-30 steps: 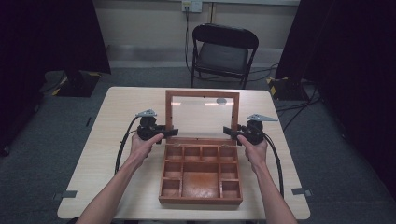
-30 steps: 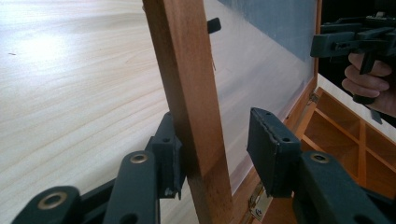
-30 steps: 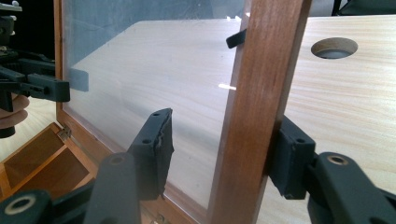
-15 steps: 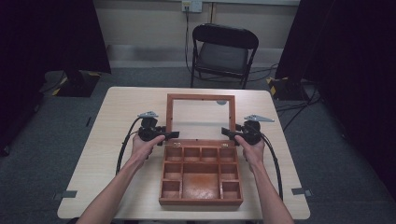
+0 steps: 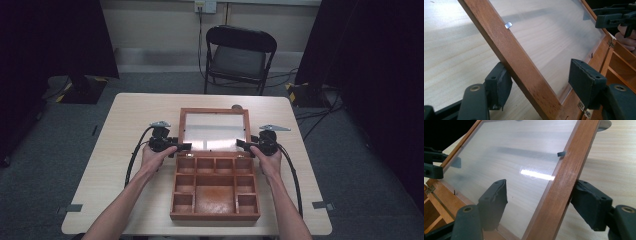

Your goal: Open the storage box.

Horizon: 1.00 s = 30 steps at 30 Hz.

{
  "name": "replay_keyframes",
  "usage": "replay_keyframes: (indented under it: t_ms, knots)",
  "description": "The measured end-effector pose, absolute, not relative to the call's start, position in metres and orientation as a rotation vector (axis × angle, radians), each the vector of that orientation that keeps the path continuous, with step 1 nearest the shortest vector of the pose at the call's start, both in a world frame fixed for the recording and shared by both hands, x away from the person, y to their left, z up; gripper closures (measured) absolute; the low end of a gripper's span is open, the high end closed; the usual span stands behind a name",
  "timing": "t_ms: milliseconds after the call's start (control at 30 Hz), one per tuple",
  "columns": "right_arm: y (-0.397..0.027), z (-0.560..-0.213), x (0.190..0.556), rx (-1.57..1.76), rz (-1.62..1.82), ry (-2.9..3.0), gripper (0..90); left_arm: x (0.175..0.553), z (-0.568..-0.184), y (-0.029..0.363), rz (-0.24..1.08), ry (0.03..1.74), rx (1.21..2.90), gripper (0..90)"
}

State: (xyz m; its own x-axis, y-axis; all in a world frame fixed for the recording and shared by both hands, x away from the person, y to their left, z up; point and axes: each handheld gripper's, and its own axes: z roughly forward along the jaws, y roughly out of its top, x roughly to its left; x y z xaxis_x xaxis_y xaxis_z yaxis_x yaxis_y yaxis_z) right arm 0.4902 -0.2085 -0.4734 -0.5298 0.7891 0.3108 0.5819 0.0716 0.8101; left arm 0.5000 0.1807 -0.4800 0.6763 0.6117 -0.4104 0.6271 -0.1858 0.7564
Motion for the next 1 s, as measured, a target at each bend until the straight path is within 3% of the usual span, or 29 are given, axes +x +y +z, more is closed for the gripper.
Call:
replay_keyframes:
  t_ms: [167, 300, 367, 567, 1000]
  knots:
    - [-0.207, -0.475, 0.491, 1.405, 1.425, 2.144, 25.3, 0.501, -0.482, 0.181, -0.043, 0.989, 1.866, 33.5]
    - [-0.207, -0.479, 0.492, 1.444, 1.384, 2.165, 22.9, 0.501, -0.484, 0.182, -0.029, 1.041, 1.893, 26.8]
    - [-0.208, -0.479, 0.492, 1.447, 1.380, 2.146, 24.2, 0.504, -0.490, 0.185, -0.105, 1.073, 1.868, 23.7]
    - [-0.212, -0.476, 0.491, 1.463, 1.388, 2.138, 21.7, 0.500, -0.487, 0.189, -0.033, 1.060, 1.877, 26.8]
    - [-0.236, -0.462, 0.467, 1.445, 1.365, 2.089, 17.9, 0.481, -0.476, 0.221, 0.075, 1.061, 1.925, 20.8]
